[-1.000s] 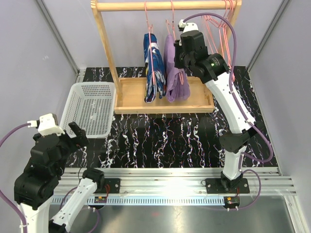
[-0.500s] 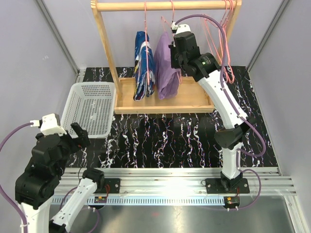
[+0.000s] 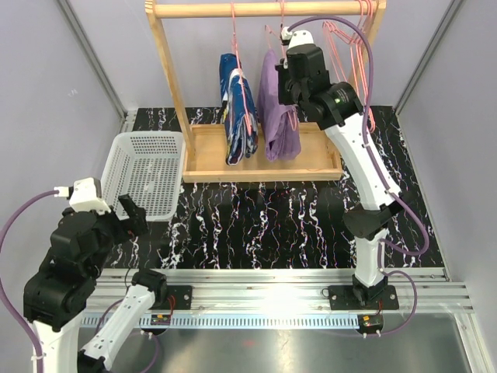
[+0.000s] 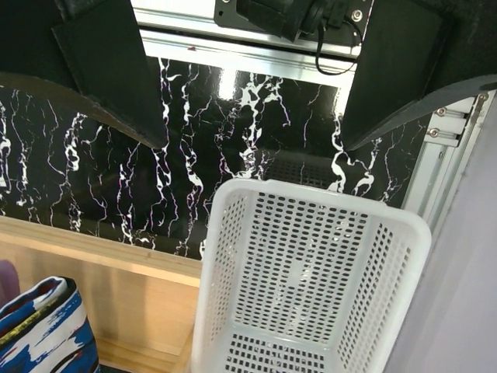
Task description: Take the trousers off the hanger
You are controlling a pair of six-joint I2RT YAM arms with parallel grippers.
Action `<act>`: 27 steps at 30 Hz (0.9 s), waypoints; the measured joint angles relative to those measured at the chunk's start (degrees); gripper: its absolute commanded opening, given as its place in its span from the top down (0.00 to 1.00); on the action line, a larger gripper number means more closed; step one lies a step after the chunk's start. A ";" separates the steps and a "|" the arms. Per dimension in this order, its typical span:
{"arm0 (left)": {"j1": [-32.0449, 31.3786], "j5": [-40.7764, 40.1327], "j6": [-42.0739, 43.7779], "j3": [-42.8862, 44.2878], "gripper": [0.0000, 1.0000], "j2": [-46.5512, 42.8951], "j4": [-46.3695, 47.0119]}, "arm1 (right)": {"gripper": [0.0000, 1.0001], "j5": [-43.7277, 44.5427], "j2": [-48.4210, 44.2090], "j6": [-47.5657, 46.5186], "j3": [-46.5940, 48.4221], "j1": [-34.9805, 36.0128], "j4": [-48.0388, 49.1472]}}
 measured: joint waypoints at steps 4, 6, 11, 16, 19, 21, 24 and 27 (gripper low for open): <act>0.00 2.36 0.66 1.20 0.01 2.10 0.22 | 1.00 0.13 -0.74 -0.20 1.36 0.00 -0.33; -0.02 3.72 0.90 1.25 0.01 2.86 0.57 | 1.00 0.13 -1.36 -0.37 1.86 0.00 -0.35; 0.00 7.28 1.70 1.25 0.01 4.79 1.68 | 1.00 0.15 -3.76 -0.66 2.01 0.00 -0.39; 0.00 10.01 2.36 1.90 0.01 5.99 2.21 | 1.00 0.07 -6.36 -0.61 2.25 0.00 -0.55; 0.00 11.56 2.75 3.87 0.01 7.39 2.54 | 1.00 -0.13 -7.89 -0.42 2.23 0.00 -2.64; 0.00 12.83 2.95 6.08 0.01 8.81 3.19 | 1.00 -0.17 -9.03 -0.04 2.12 0.00 -3.67; 0.00 14.78 3.32 8.81 0.01 10.88 5.51 | 1.00 -0.96 -11.63 0.76 1.05 0.00 -5.51; -0.02 16.72 3.52 10.38 0.01 13.46 8.74 | 1.00 -2.43 -15.08 1.51 -0.90 0.00 -6.91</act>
